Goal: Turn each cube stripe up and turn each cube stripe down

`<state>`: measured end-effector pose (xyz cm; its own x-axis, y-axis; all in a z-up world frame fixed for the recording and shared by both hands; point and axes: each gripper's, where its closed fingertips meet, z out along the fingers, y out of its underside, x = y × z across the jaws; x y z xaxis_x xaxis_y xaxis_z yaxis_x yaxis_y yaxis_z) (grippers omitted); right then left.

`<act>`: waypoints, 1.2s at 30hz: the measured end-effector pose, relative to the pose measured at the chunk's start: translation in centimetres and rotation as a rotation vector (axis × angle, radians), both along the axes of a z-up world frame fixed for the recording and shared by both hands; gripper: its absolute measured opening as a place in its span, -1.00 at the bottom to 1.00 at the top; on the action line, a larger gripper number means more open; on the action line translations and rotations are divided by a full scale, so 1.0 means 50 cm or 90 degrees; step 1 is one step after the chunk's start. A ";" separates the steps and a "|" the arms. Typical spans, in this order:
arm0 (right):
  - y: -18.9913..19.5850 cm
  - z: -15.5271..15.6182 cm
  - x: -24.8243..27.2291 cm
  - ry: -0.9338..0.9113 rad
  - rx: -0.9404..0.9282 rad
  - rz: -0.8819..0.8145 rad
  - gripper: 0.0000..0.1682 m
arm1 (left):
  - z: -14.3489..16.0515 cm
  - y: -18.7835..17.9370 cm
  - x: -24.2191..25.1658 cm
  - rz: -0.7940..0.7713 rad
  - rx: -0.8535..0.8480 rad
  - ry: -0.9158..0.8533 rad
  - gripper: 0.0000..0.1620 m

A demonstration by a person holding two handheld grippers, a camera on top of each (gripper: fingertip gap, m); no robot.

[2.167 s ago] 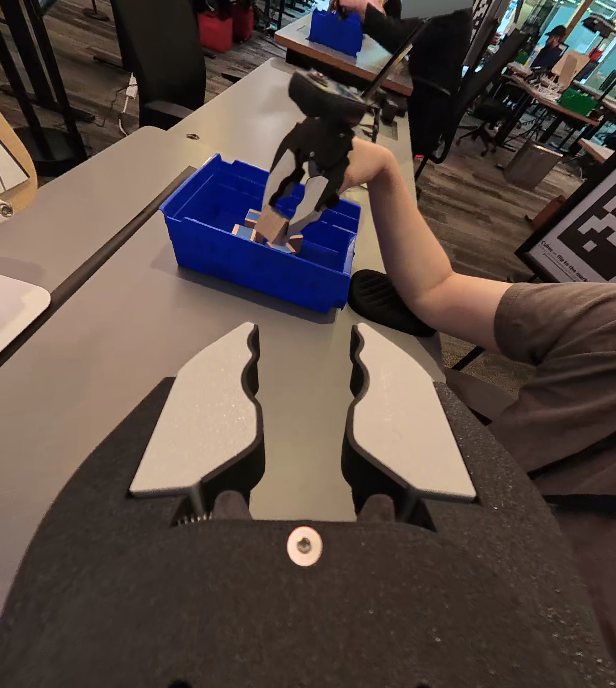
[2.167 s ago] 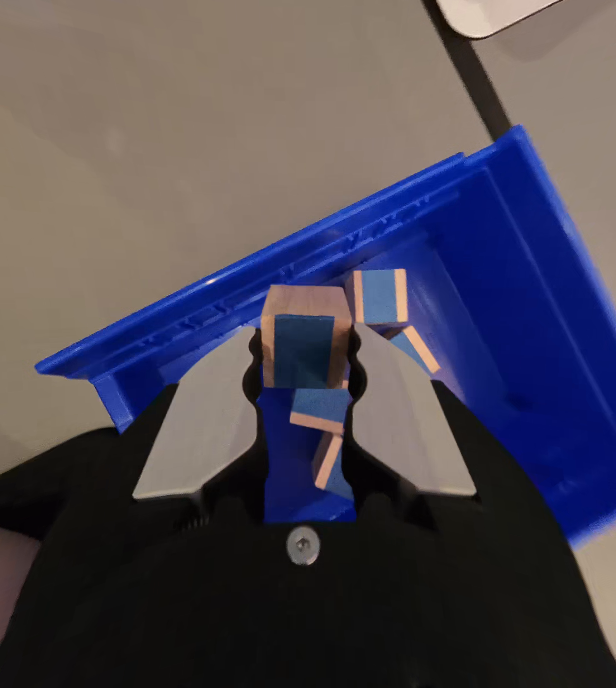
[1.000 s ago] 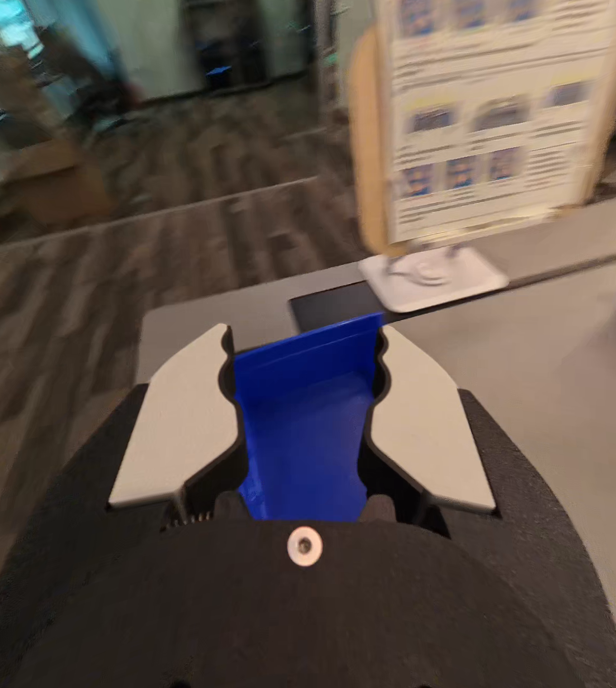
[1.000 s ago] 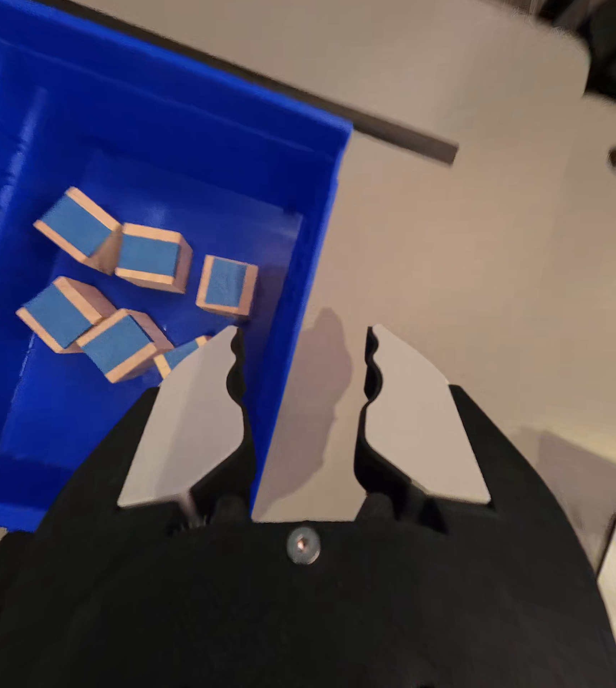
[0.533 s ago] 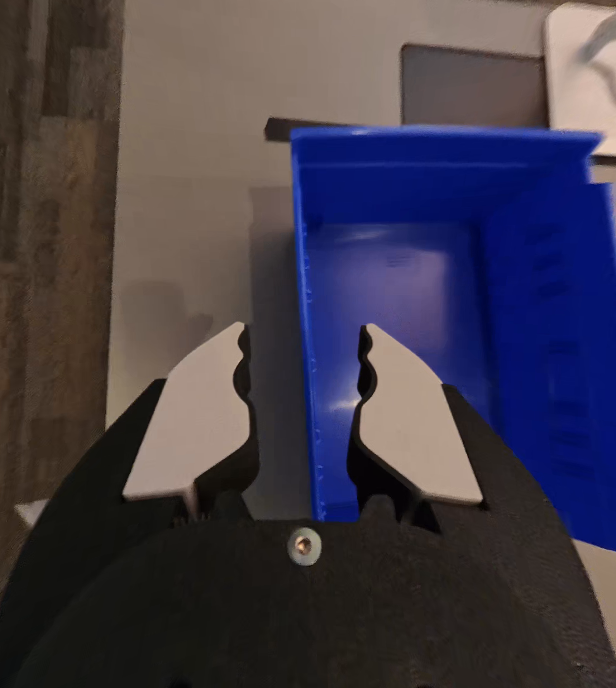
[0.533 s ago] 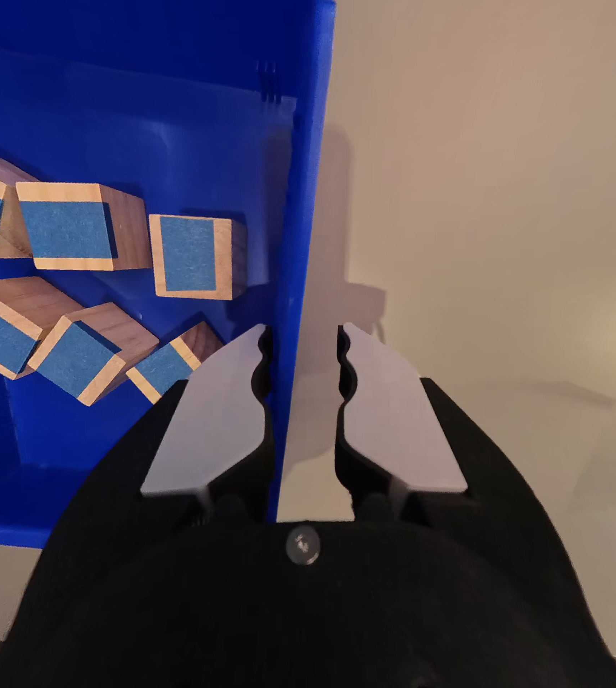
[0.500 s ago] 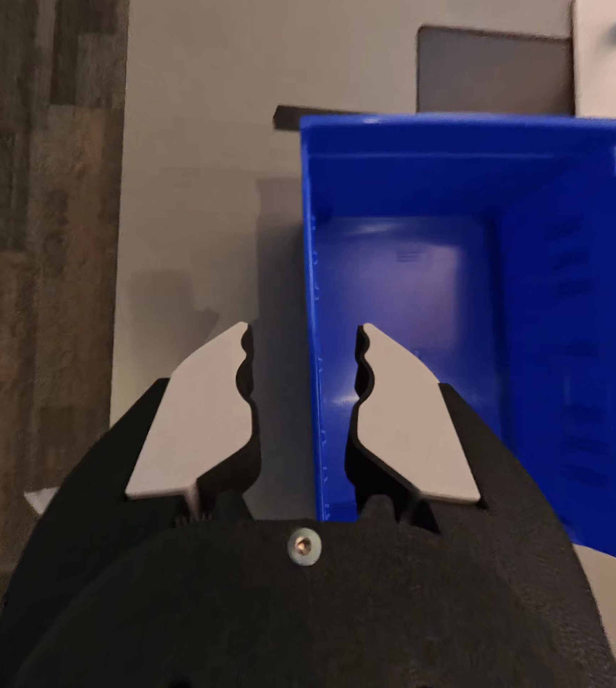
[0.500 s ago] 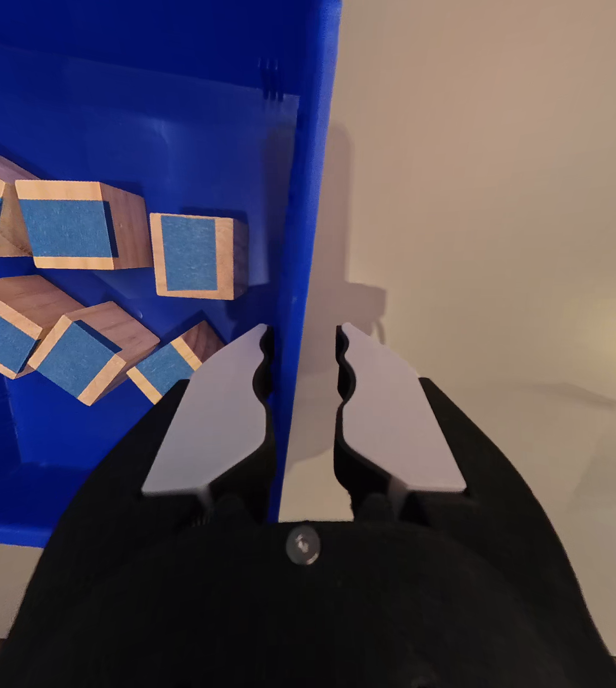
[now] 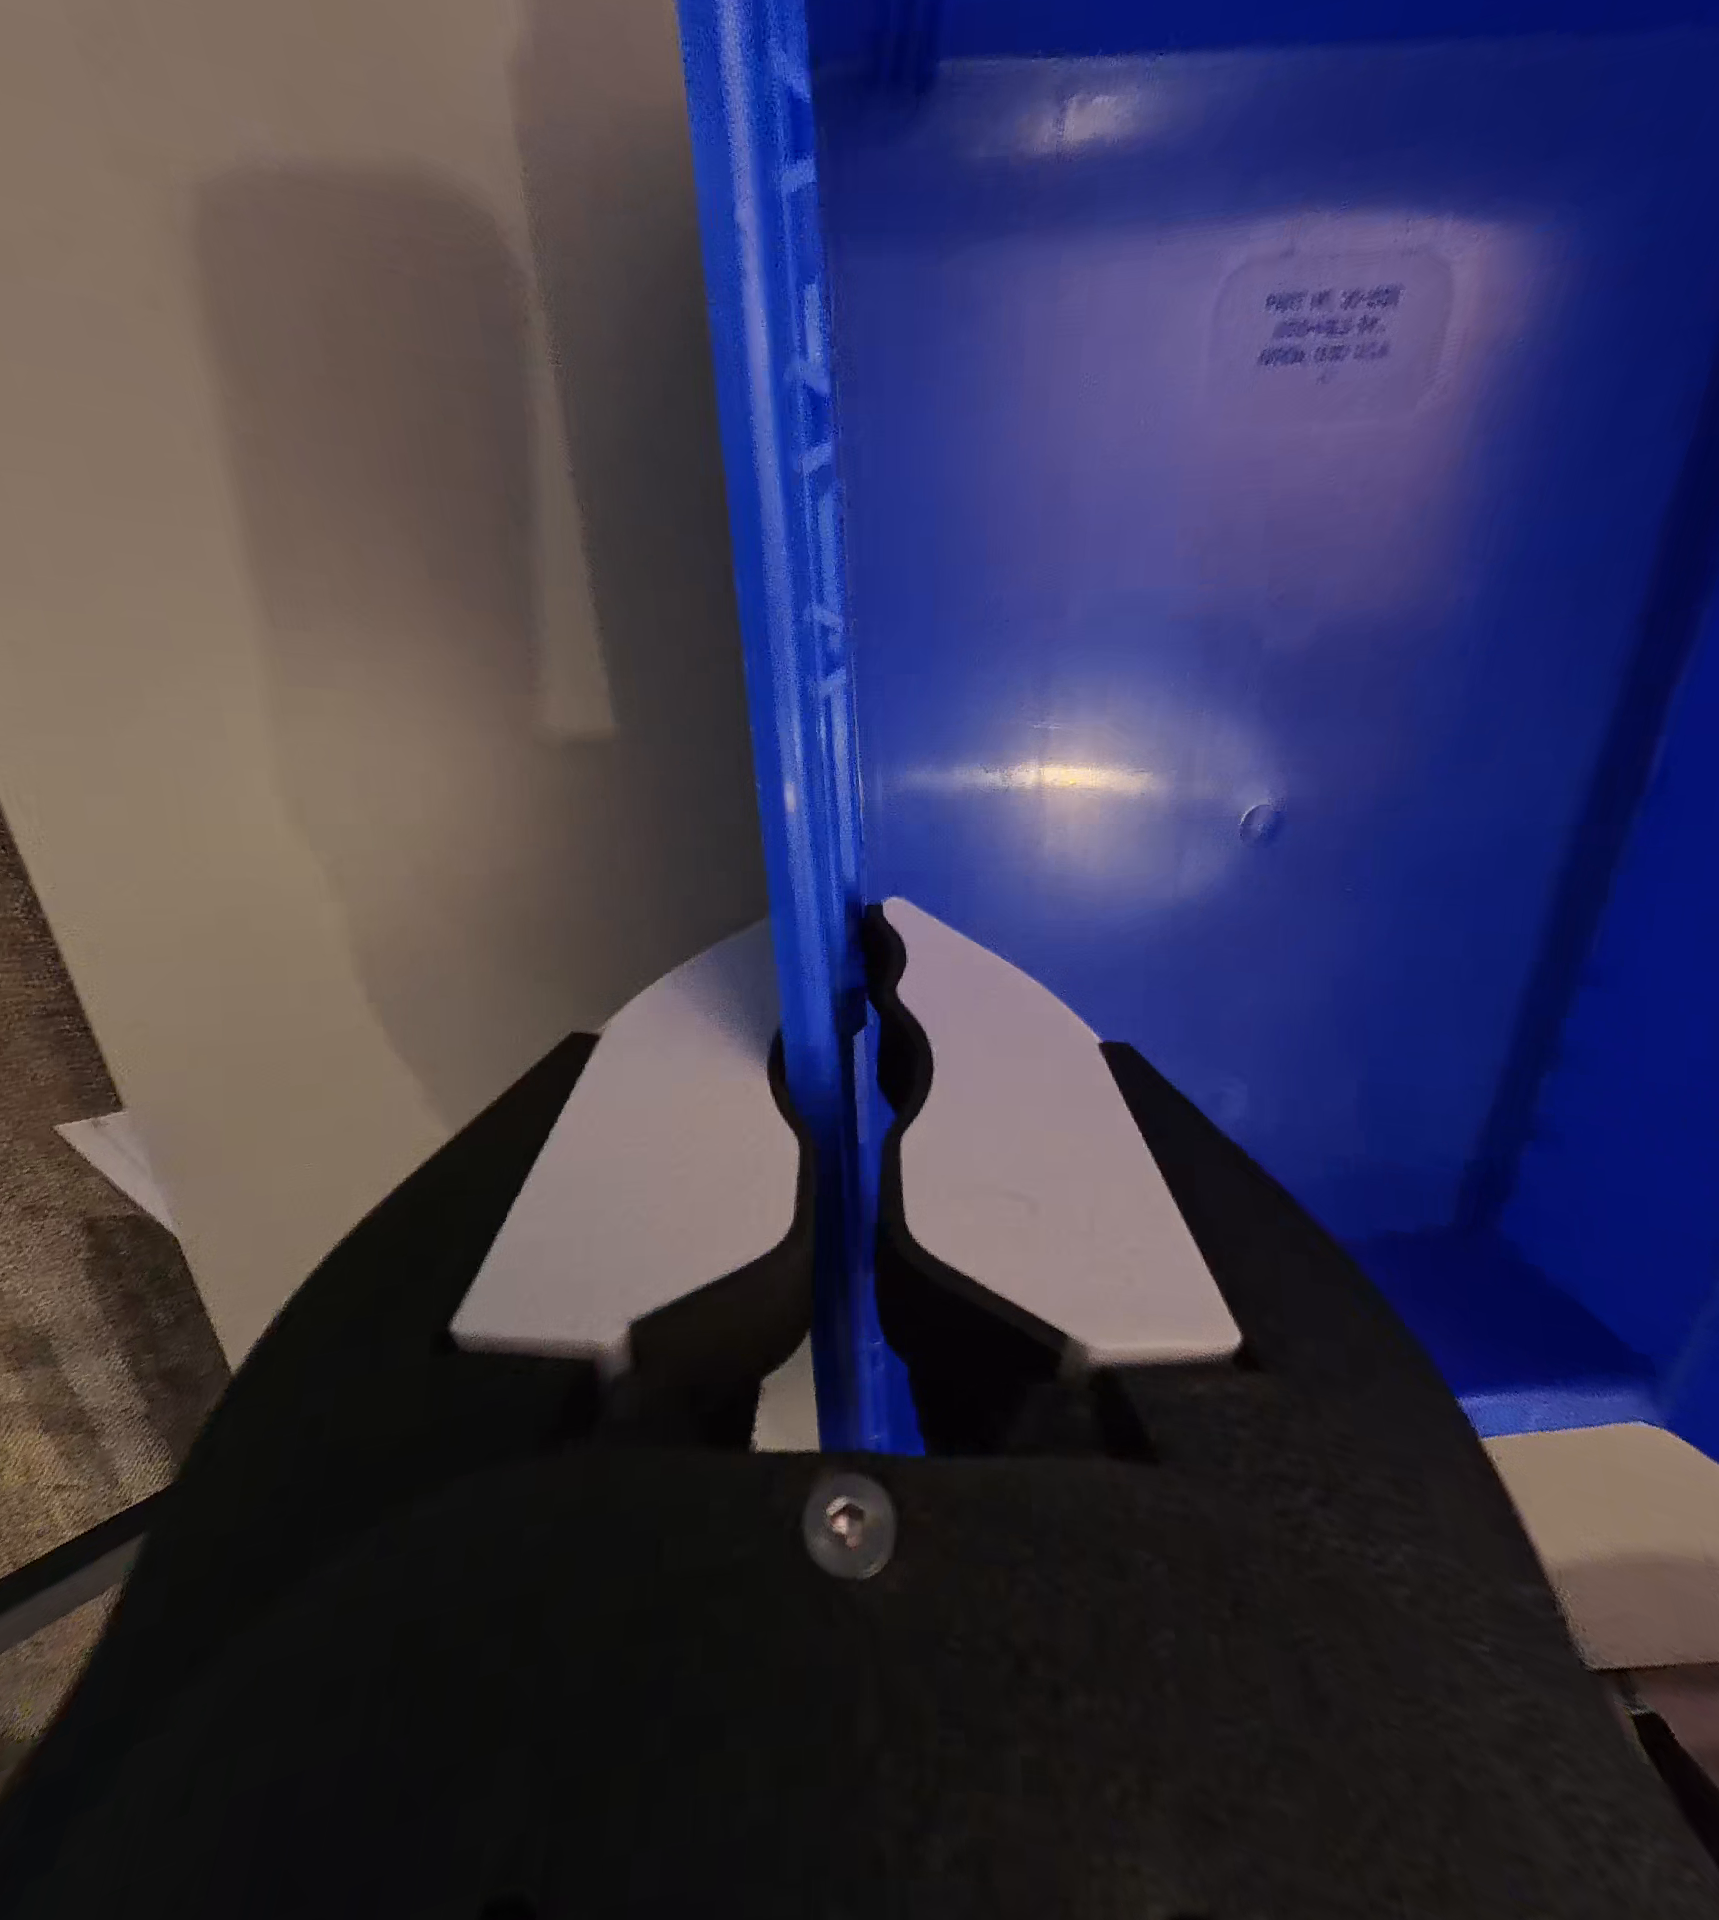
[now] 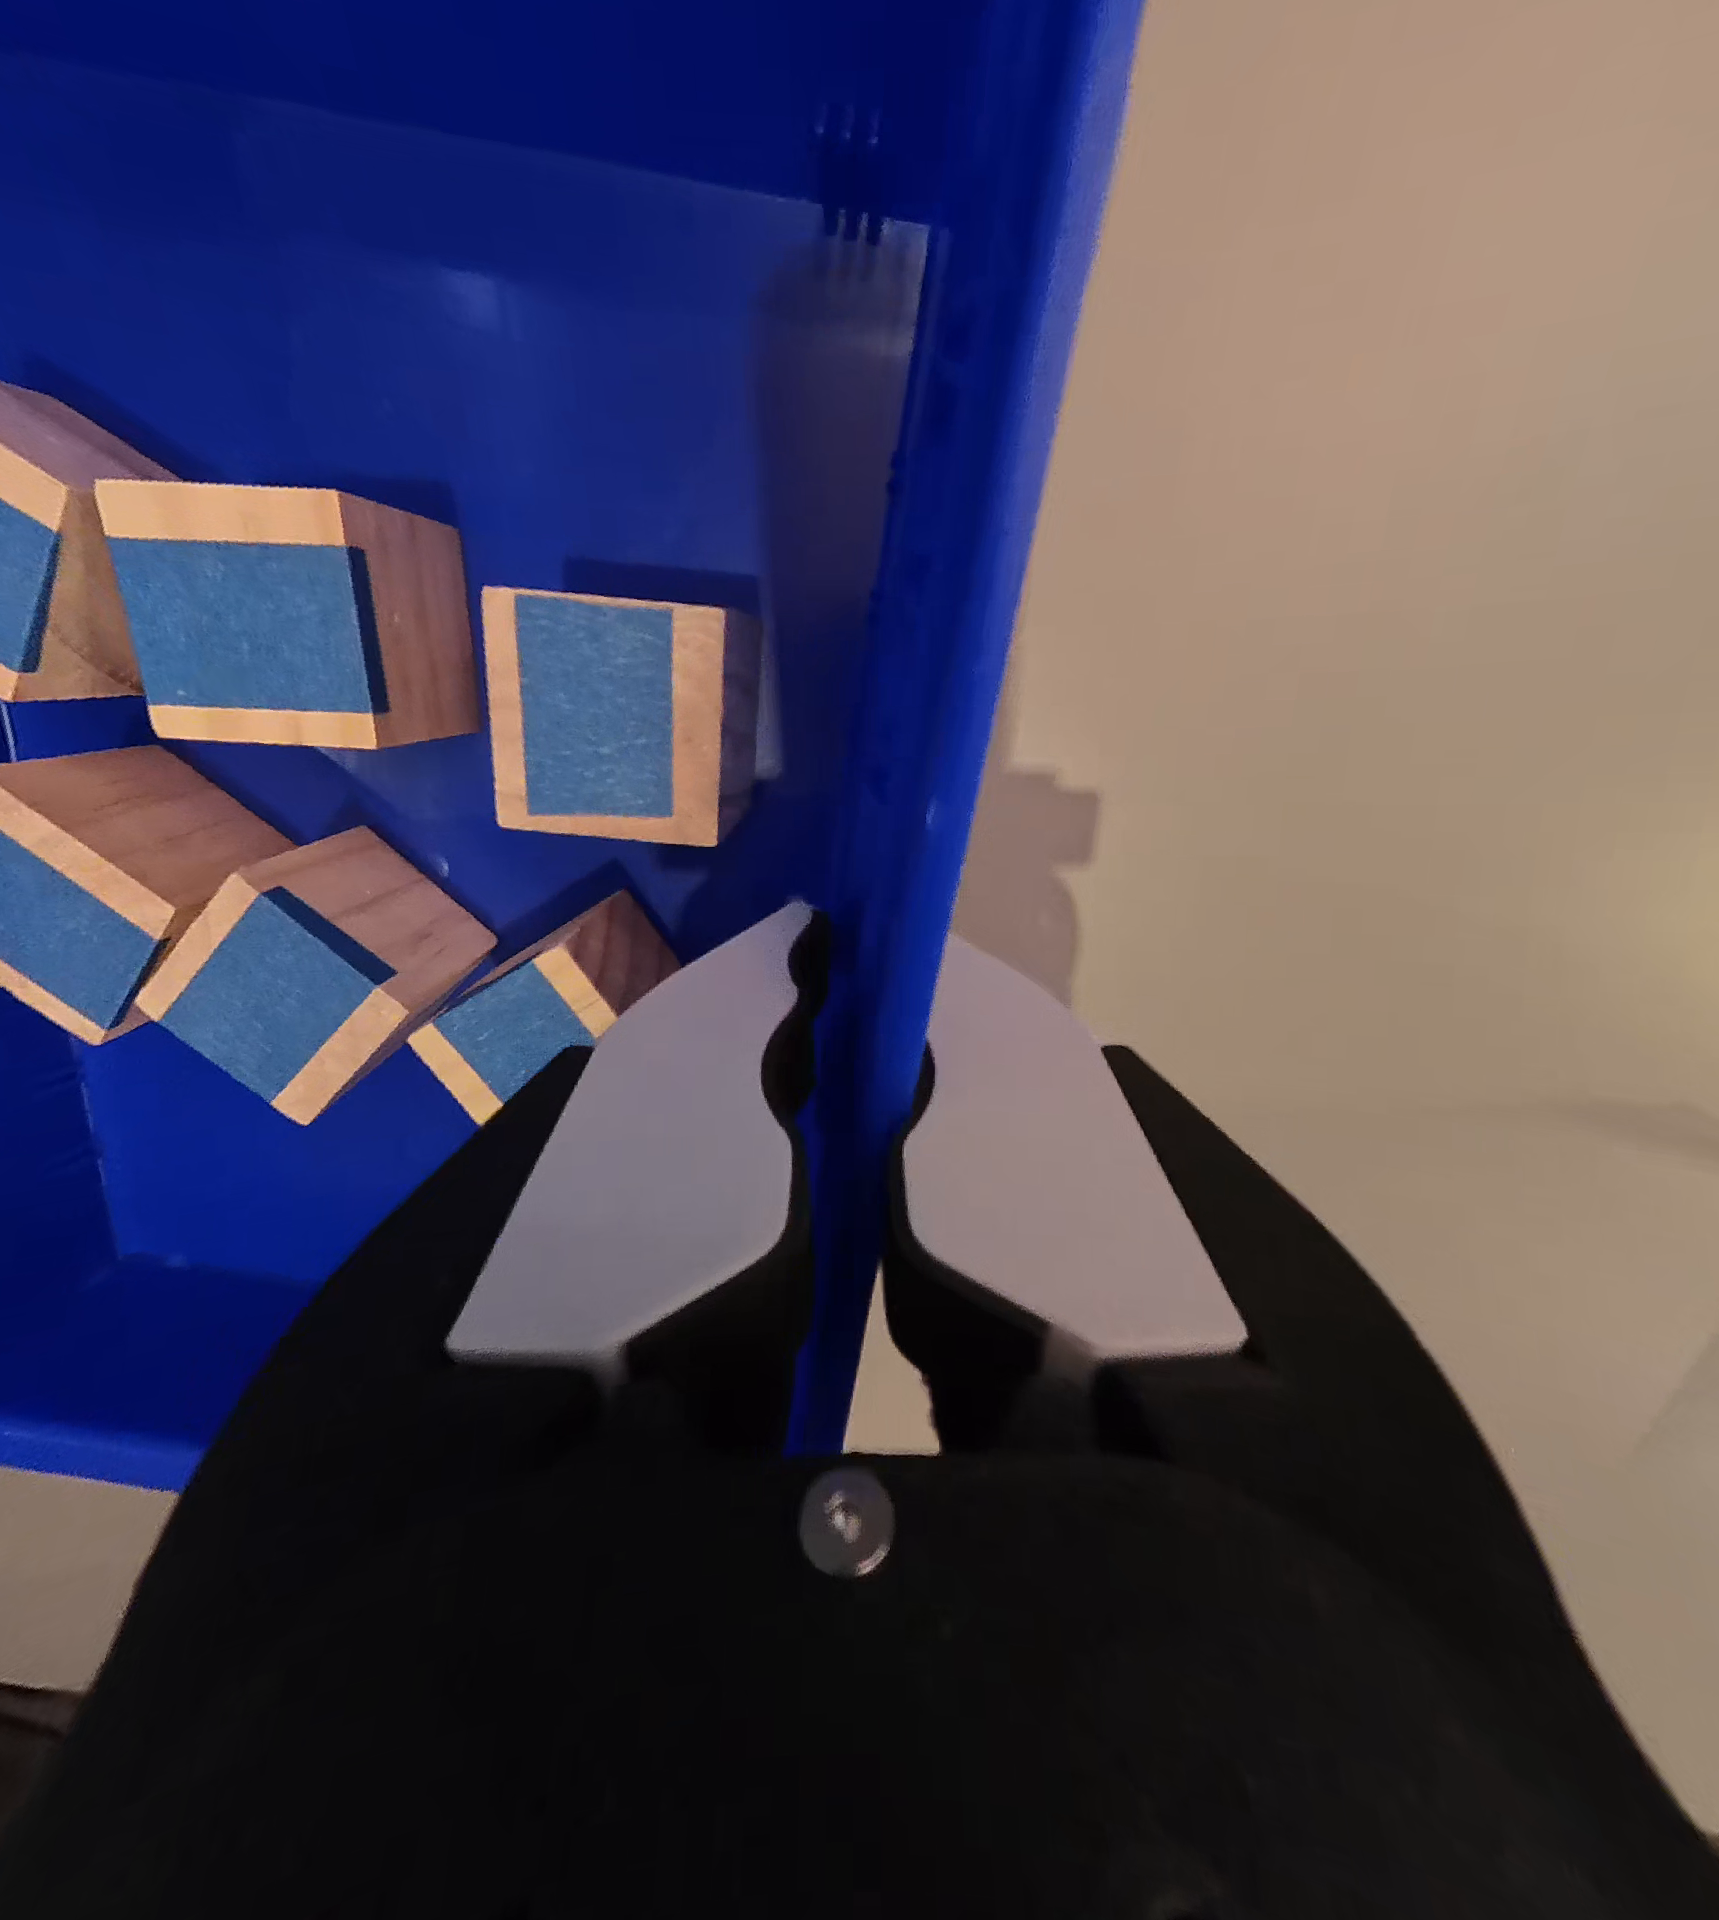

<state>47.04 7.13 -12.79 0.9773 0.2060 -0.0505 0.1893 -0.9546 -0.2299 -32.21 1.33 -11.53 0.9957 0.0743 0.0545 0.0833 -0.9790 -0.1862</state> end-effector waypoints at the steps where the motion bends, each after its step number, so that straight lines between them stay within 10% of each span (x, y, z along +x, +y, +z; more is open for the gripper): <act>1: -0.002 0.000 -0.001 0.008 -0.004 -0.008 -0.90 | 0.000 0.002 0.005 0.001 -0.001 0.000 -0.93; 20: -0.024 0.001 -0.246 0.046 -0.059 0.000 -0.92 | -0.006 0.037 0.406 -0.221 0.005 0.033 -0.87; 36: -0.027 -0.017 -0.279 0.035 -0.103 0.024 -0.90 | -0.002 -0.012 0.527 -0.359 -0.030 -0.047 -0.56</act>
